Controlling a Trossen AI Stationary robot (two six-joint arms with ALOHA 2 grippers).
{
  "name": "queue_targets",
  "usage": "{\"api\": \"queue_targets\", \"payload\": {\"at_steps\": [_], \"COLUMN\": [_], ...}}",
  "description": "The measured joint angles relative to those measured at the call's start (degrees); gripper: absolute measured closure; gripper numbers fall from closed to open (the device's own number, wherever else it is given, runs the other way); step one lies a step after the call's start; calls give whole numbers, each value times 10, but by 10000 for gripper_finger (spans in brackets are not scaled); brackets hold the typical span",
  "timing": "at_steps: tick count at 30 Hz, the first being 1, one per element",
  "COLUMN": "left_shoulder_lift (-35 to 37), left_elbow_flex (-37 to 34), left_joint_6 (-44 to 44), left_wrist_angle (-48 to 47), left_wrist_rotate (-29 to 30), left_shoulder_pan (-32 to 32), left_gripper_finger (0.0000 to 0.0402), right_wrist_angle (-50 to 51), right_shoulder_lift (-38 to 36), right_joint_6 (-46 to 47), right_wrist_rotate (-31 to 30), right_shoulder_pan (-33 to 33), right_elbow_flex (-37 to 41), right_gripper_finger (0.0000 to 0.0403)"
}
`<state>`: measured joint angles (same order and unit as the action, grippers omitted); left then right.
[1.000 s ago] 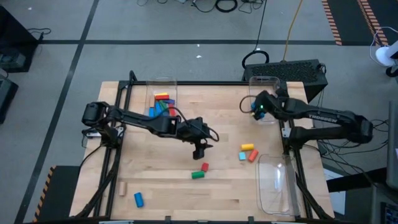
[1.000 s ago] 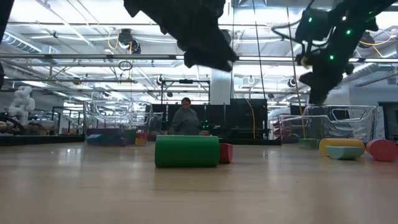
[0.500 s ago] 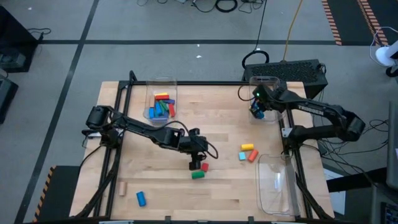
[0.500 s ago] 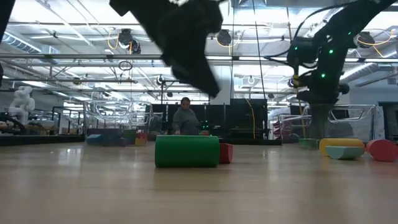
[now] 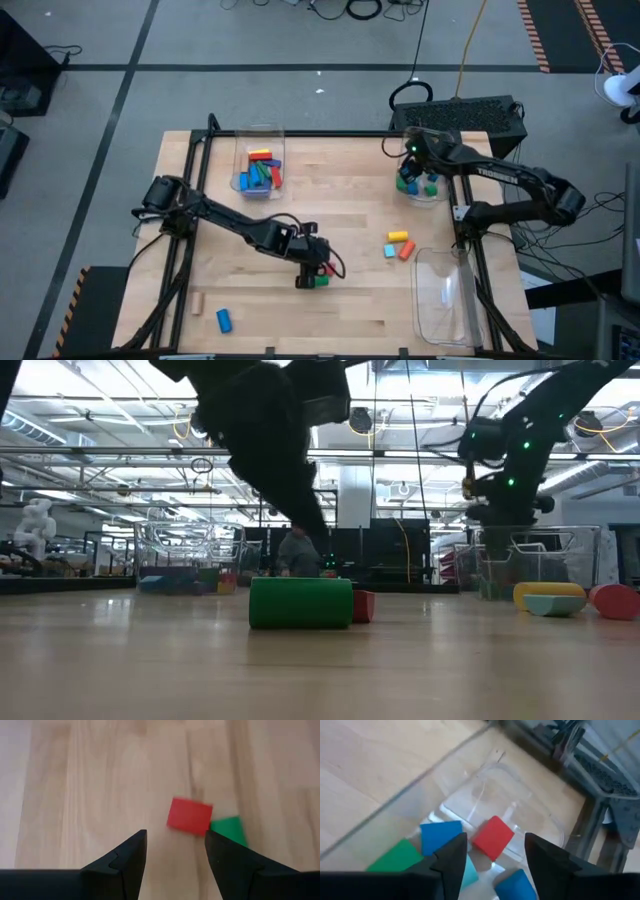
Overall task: Sort blocks by size
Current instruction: Put the red half-circle block into the top right transparent bin
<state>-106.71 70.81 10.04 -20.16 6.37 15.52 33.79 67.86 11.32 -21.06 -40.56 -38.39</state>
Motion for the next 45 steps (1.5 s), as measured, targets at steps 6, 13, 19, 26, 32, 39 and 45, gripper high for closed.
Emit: {"api": "queue_targets", "payload": {"at_steps": [6, 13, 19, 26, 32, 39, 45], "left_shoulder_lift": [-22, -74, -104, -108, -107, -108, -108], "left_elbow_flex": [1, 1, 2, 2, 0, 0, 0], "left_joint_6": [-1, -17, -61, -64, -84, -94, -111], "left_wrist_angle": [17, 71, 94, 118, 137, 162, 164], "left_wrist_rotate": [0, -3, 0, 0, 0, 11, 30], "left_shoulder_pan": [9, 11, 11, 7, 6, 5, 5], "left_gripper_finger": [201, 201, 201, 201, 201, 172, 101], "right_wrist_angle": [12, 58, 104, 124, 124, 124, 124], "right_shoulder_lift": [-87, -207, -266, -283, -279, -279, -279], "right_joint_6": [-4, 35, 75, 104, 118, 127, 135], "right_wrist_rotate": [7, 109, 110, 106, 105, 103, 104], "right_shoulder_pan": [12, 58, 114, 160, 181, 198, 211], "right_elbow_flex": [0, 0, 0, 0, 0, 0, 0], "right_gripper_finger": [213, 227, 232, 232, 232, 232, 232]}}
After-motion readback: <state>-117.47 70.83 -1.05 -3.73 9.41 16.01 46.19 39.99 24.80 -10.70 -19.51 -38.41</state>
